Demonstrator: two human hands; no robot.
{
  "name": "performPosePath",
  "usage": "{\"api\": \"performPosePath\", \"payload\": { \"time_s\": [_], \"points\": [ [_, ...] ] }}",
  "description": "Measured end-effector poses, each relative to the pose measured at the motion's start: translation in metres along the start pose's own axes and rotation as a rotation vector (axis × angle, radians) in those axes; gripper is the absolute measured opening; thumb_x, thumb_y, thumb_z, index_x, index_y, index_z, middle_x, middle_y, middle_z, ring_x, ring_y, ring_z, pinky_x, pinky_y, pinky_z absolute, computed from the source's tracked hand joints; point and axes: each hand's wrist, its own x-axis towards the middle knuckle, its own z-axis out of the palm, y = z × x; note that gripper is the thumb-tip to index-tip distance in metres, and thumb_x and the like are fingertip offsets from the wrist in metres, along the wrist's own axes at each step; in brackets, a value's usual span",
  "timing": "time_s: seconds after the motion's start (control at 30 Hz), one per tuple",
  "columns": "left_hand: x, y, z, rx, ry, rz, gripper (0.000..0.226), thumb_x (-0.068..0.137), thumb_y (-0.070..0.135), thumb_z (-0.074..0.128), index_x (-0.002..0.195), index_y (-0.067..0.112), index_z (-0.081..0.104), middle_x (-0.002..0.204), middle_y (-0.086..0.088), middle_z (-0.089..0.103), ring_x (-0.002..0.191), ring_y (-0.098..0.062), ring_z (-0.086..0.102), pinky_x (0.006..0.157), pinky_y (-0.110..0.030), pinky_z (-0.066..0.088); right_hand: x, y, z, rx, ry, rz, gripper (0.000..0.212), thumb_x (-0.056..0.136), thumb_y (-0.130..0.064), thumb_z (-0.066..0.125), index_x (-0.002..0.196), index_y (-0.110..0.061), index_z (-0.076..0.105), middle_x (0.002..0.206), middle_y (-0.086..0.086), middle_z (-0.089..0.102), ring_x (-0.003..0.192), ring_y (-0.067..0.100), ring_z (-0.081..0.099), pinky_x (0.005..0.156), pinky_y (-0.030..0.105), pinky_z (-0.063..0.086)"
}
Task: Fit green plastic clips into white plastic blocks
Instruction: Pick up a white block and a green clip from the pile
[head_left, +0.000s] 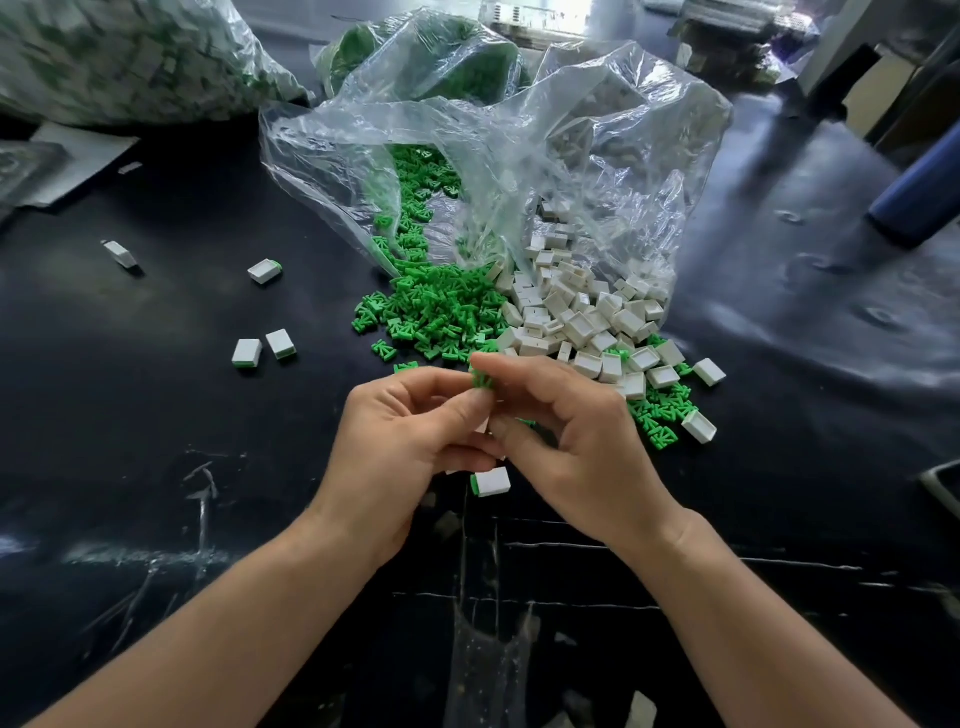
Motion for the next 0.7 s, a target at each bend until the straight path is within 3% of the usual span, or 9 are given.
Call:
{"api": "performPosePath", "payload": {
  "time_s": [0.1, 0.27, 0.5, 0.7],
  "points": [
    [0.0, 0.002, -0.003, -0.03, 0.005, -0.036, 0.012, 0.059, 0.018, 0.065, 0.066, 0.011, 0.072, 0.066, -0.011, 0.069, 0.049, -0.014, 0.063, 0.045, -0.021, 0.051, -0.002, 0.0, 0.003, -0.018, 0.002, -0.032, 0.044, 0.075, -0.001, 0.062, 0.119, -0.004, 0.058, 0.108, 0.005, 0.063, 0.097, 0.015, 0.065, 0.087, 0.031, 0.053],
    [0.0, 0.0, -0.004, -0.013, 0.025, -0.062, 0.013, 0.058, 0.02, 0.065, 0.065, 0.013, 0.072, 0.082, -0.021, 0.071, 0.07, -0.03, 0.064, 0.053, -0.026, 0.054, -0.002, 0.002, 0.005, -0.105, 0.017, -0.062, 0.055, 0.067, -0.01, 0.074, 0.119, -0.002, 0.058, 0.109, 0.009, 0.064, 0.096, 0.015, 0.066, 0.087, 0.027, 0.053],
    [-0.003, 0.0, -0.002, -0.007, 0.004, -0.089, 0.012, 0.06, 0.023, 0.066, 0.065, 0.015, 0.073, 0.073, -0.009, 0.072, 0.056, -0.012, 0.065, 0.05, -0.021, 0.054, -0.004, 0.005, 0.008, -0.079, 0.113, -0.042, 0.048, 0.068, -0.011, 0.071, 0.114, -0.001, 0.062, 0.098, 0.009, 0.069, 0.086, 0.015, 0.068, 0.078, 0.028, 0.056],
    [-0.004, 0.003, 0.001, -0.077, 0.017, -0.103, 0.011, 0.059, 0.017, 0.064, 0.063, 0.011, 0.073, 0.064, -0.011, 0.069, 0.056, -0.018, 0.066, 0.049, -0.024, 0.054, -0.004, 0.005, 0.013, -0.219, 0.041, -0.102, 0.06, 0.065, -0.019, 0.075, 0.12, -0.001, 0.057, 0.101, 0.002, 0.062, 0.093, 0.007, 0.057, 0.084, 0.013, 0.046]
  ]
}}
